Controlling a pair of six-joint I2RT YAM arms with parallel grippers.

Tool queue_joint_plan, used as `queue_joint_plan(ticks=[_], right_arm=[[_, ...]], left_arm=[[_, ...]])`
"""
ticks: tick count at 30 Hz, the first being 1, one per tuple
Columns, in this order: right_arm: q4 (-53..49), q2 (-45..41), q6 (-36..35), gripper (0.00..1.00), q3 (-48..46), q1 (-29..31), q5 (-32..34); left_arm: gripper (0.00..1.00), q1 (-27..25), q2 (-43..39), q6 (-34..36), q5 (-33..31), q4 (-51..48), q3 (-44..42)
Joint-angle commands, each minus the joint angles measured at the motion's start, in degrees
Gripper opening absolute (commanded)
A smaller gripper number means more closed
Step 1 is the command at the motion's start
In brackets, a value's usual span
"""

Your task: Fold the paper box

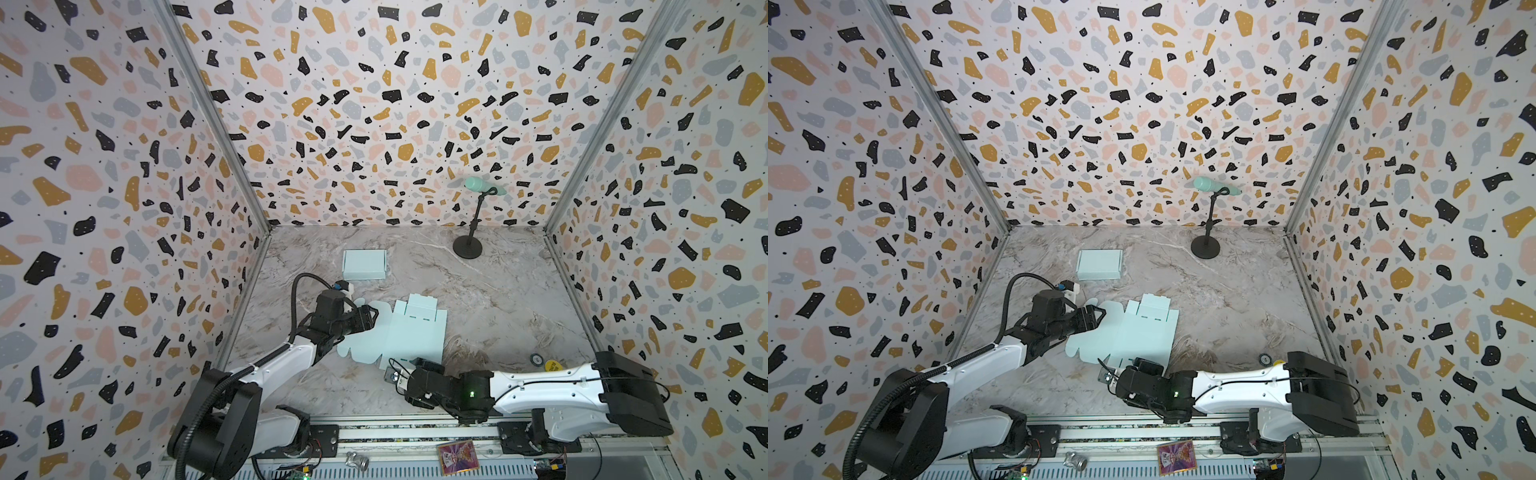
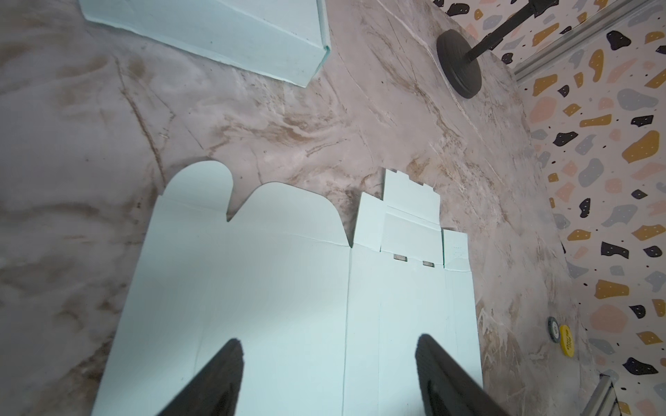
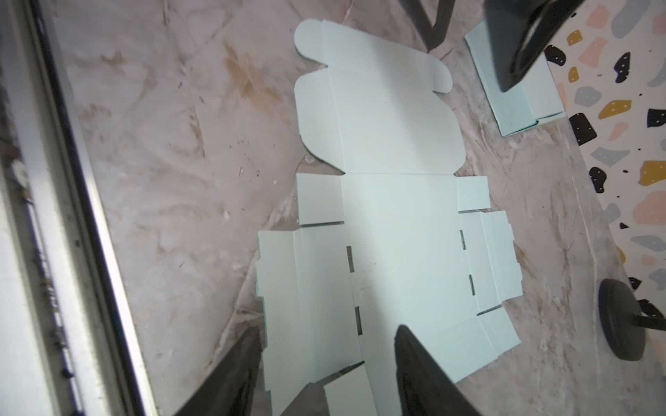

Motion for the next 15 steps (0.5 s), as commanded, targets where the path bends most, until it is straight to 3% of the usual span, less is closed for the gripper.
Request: queue_joint_plan(ticks=[1,9,15], right_arm=[[2.14,-6.3,8.54,0.67,1.11,-3.18,-2.55],[-1.95,-15.32,32.33,0.71,-1.65,-23.15,-20.08],[-4.76,-17.77,35.95,0.73,-7.41,-34.76,-27.02]], left_arm=[[0.7,-1.62,2.17,1.91,-0.59,2.11,1.41],[0.65,-6.28,8.78,2.7,-2.77,3.43,4.51],[0.64,-8.2,11.26,2.49,-3.27,4.67,3.69]])
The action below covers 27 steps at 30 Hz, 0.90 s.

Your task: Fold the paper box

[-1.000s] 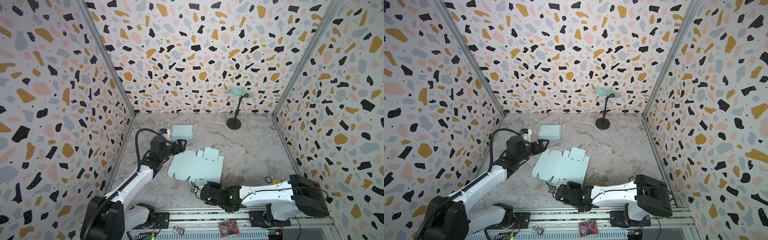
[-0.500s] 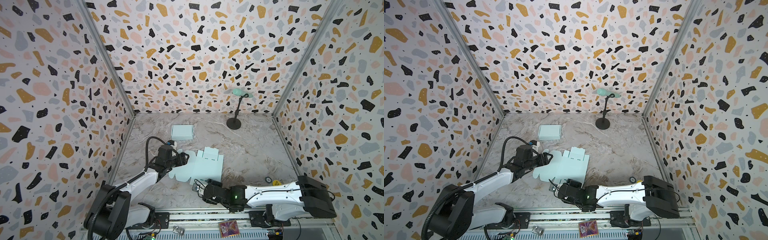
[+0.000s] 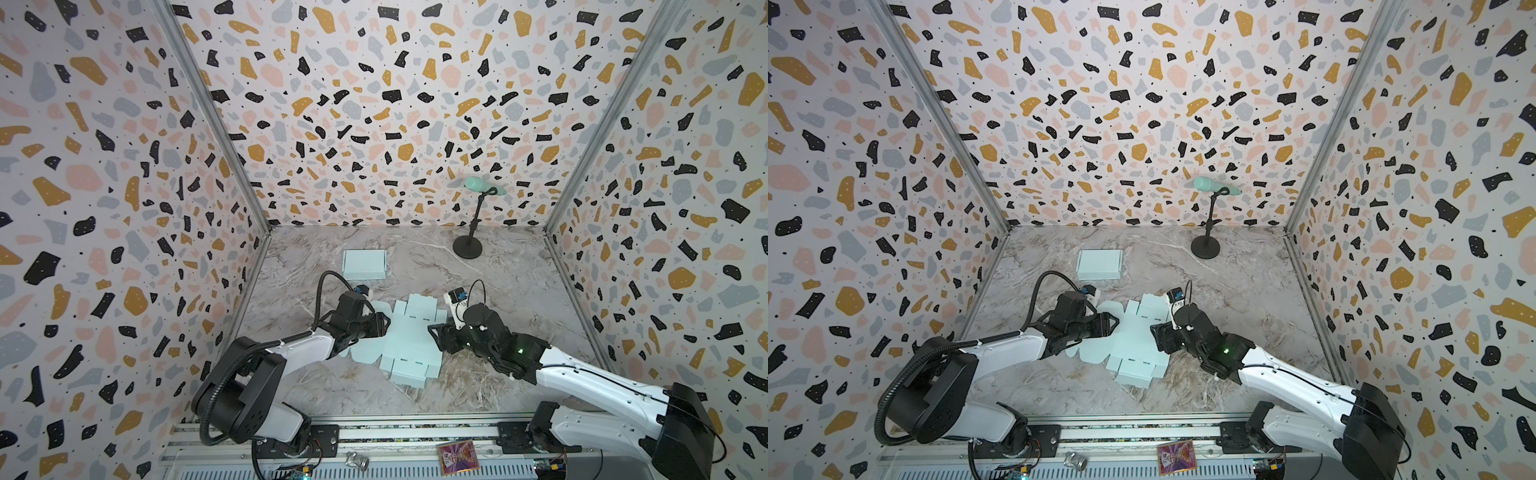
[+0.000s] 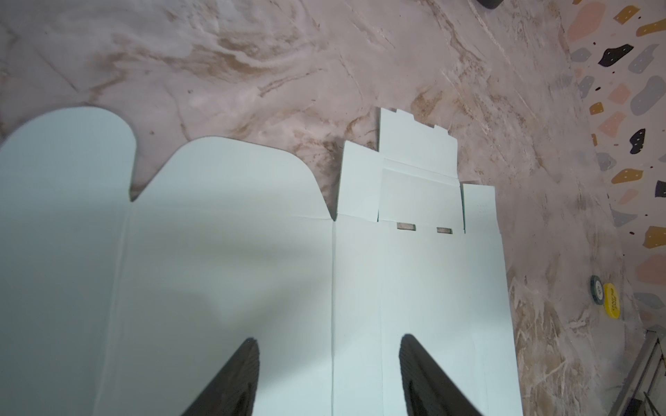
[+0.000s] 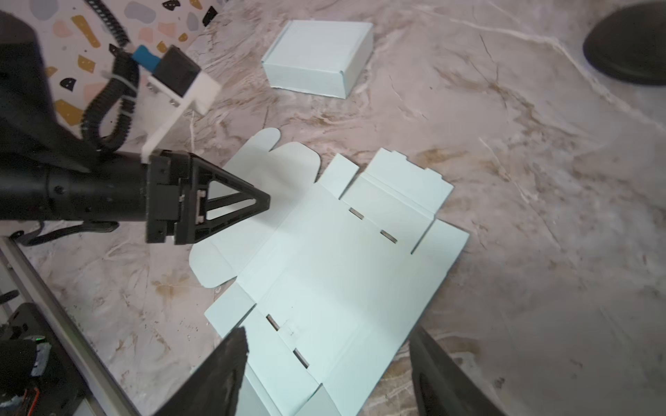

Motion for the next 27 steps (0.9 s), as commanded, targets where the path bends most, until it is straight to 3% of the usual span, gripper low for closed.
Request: queue_joint_plan(ticks=[1,7,13,27], right_arm=[[-3.1,-1.34,5.0,0.73,-3.34,-4.85,-8.19],[0.86,-1.28,4.25,0.75,-6.95,-13.61,-15.44],[3.75,1.06,2.53,0.75,-9.09,-17.92,-17.79],[12.81,11.58,2.67,0.72,-11.06,-18.79,-24.39]], left_arm=[[0.64,-1.13,0.37,0.66,-1.13,2.35,0.22],[0.64,-2.83,-0.53,-1.06,-2.29,3.58,-2.89],[0.64,-5.19,0.19,-3.11,-2.54,6.89,-5.32],[0.64,-9.45,-2.25,-7.99,-4.16,10.33,-9.54]])
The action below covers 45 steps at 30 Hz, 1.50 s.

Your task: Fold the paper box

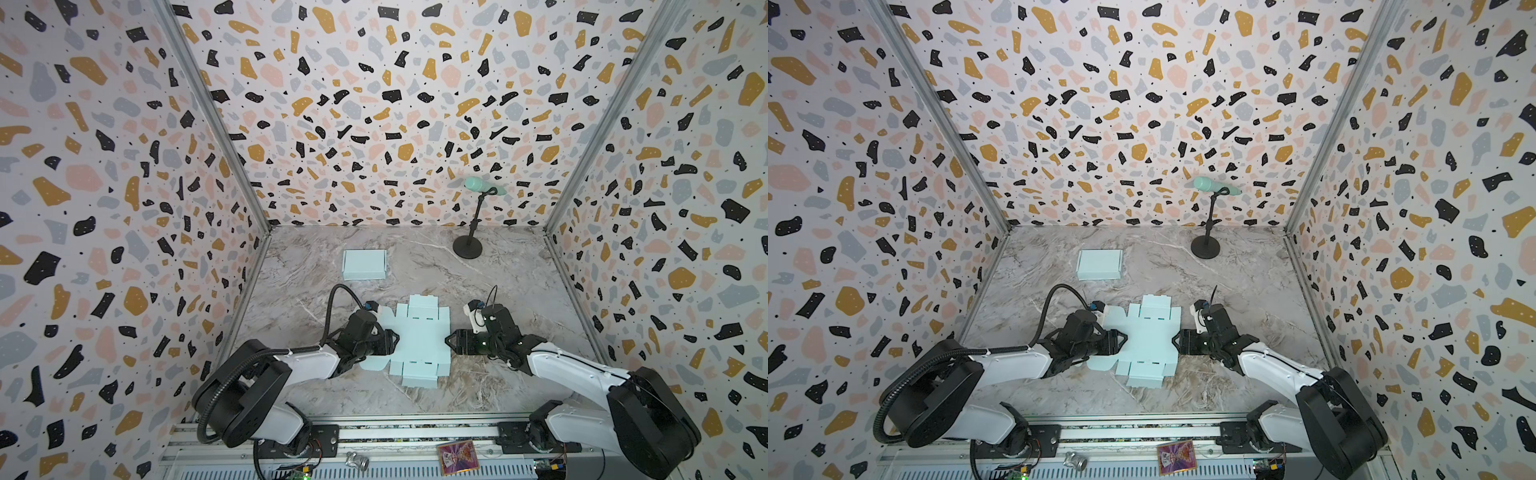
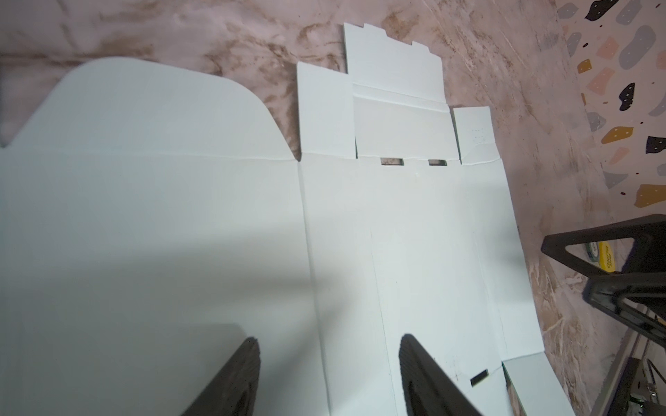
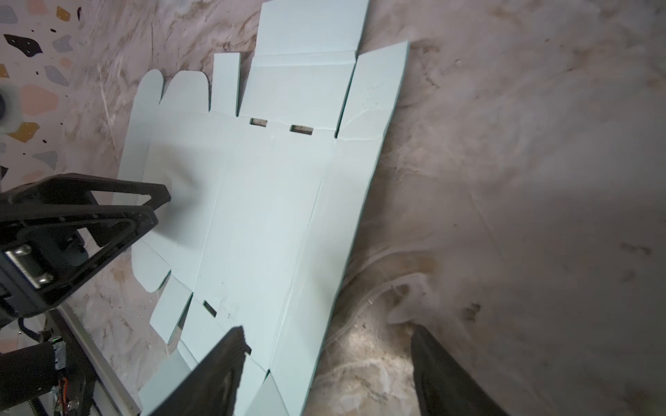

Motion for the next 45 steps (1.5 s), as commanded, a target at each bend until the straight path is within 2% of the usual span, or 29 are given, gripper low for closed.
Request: queue_joint_plan(ticks=[1,12,23,29,45], right_arm=[[3.61,2.03,-0.27,0.71,-0.22,0.01,-2.44],[8.81,5.97,1.31,0.53,-0.94,0.02,-5.85],[12.5,8.39,2.45,0.41,-0.67,0.01,-7.37],[13.98,8.5,3.41,0.38,-0.77,0.02,-7.55],[13.48,7.38,3.31,0.11,-0.39,-0.27,-5.47]], left_arm=[[0.64,-0.41,-0.87,-2.06,-0.51,1.77,-1.6],[0.64,-0.84,-0.09,-3.69,0.04,4.79,-2.34],[0.64,-1.2,-0.23,-4.05,-0.22,5.32,-3.04],[0.64,-1.25,-0.33,-4.1,-0.45,5.34,-3.13],[0.63,-1.36,-2.04,-2.79,-0.32,3.95,-2.56]])
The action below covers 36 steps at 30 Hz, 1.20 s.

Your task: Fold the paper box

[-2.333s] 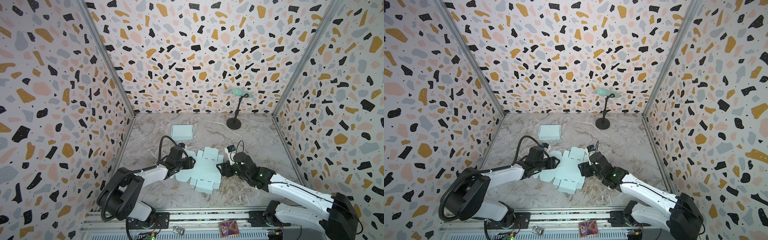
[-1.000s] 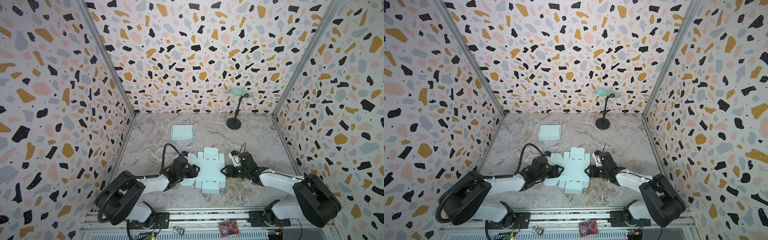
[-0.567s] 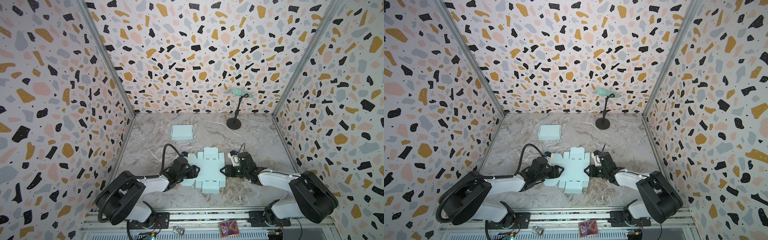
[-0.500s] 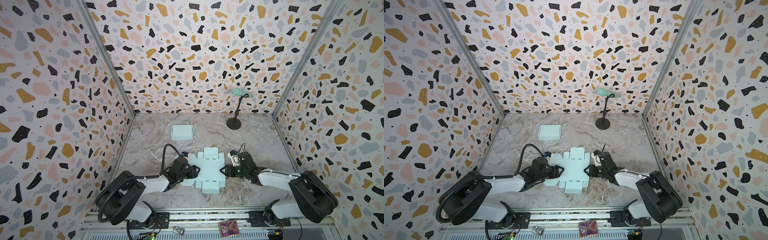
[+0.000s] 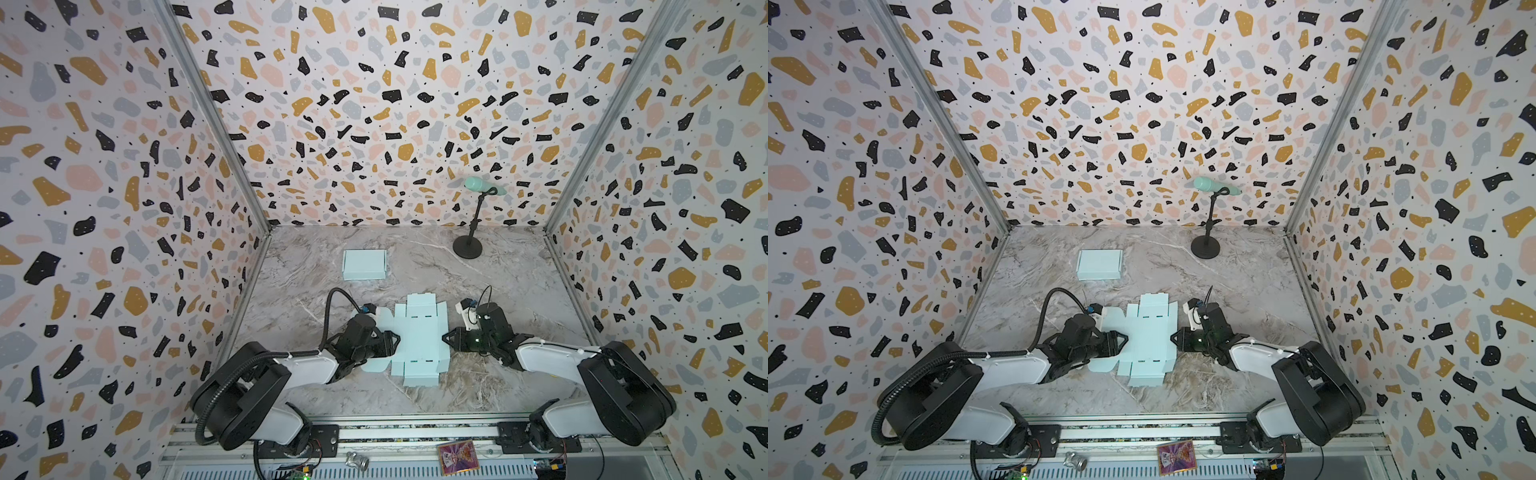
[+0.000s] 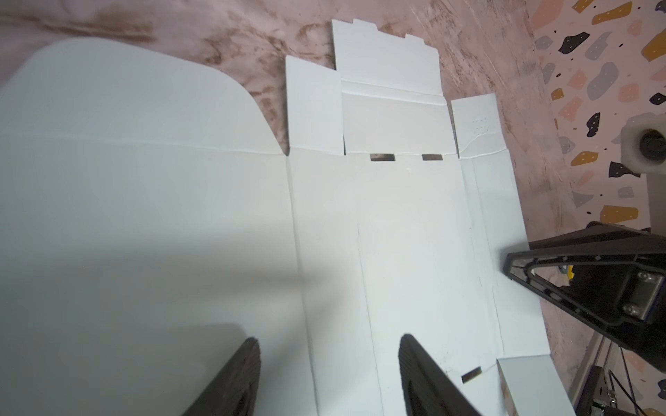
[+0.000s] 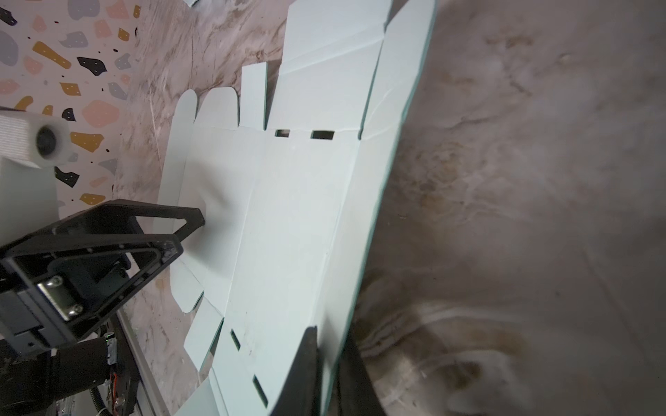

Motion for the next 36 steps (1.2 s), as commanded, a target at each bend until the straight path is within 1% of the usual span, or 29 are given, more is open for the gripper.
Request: queue_joint_plan(ticks=[1,3,7,8,10,13,16,19,22,28,31,36], right_arm=[[-1.38,-1.72,-0.82,0.1,0.76,-0.47,0.99],[-3.78,-2.34,-2.23,0.08,1.65,-0.76,1.79],[-13.43,-3.5,-8.1,0.07,6.4,-0.77,6.34],[-16.46,-3.67,-9.78,0.07,7.95,-0.83,7.78],[-23.01,-4.14,-13.23,0.06,11.71,-0.3,12.86],[-28.6,-5.53,-16.54,0.06,15.46,0.13,17.99],[-31.83,-6.54,-19.19,0.05,18.31,1.68,22.38],[-34.01,-6.36,-20.74,0.04,20.64,4.32,26.12],[-34.47,-6.16,-21.26,0.0,21.41,6.68,27.79],[-34.88,-6.98,-21.99,0.0,21.58,11.63,32.79],[-33.24,-8.52,-23.22,0.0,20.59,13.93,34.14],[-31.35,-10.66,-25.4,0.0,19.41,15.54,34.97]], left_arm=[[0.62,-0.4,-1.9,1.49,-0.29,-0.49,-0.09],[0.56,-0.4,-3.01,2.07,-0.2,-1.18,0.33],[0.38,-0.38,-5.98,3.12,0.1,-2.8,1.51],[0.33,-0.39,-6.48,3.34,0.31,-3.12,1.94],[0.24,-0.42,-7.32,3.95,0.98,-3.98,3.32],[0.14,-0.43,-7.39,4.49,1.96,-4.59,5.93],[0.06,-0.35,-6.06,4.04,2.73,-3.62,9.71],[0.0,-0.19,-2.56,3.69,3.3,-2.7,15.77],[0.0,0.38,2.91,2.99,3.84,-2.68,22.91],[0.0,0.71,12.5,2.5,3.14,-3.17,34.27],[0.0,0.75,15.64,2.38,2.97,-3.32,37.49],[0.0,0.89,18.97,2.57,3.78,-3.62,40.14]])
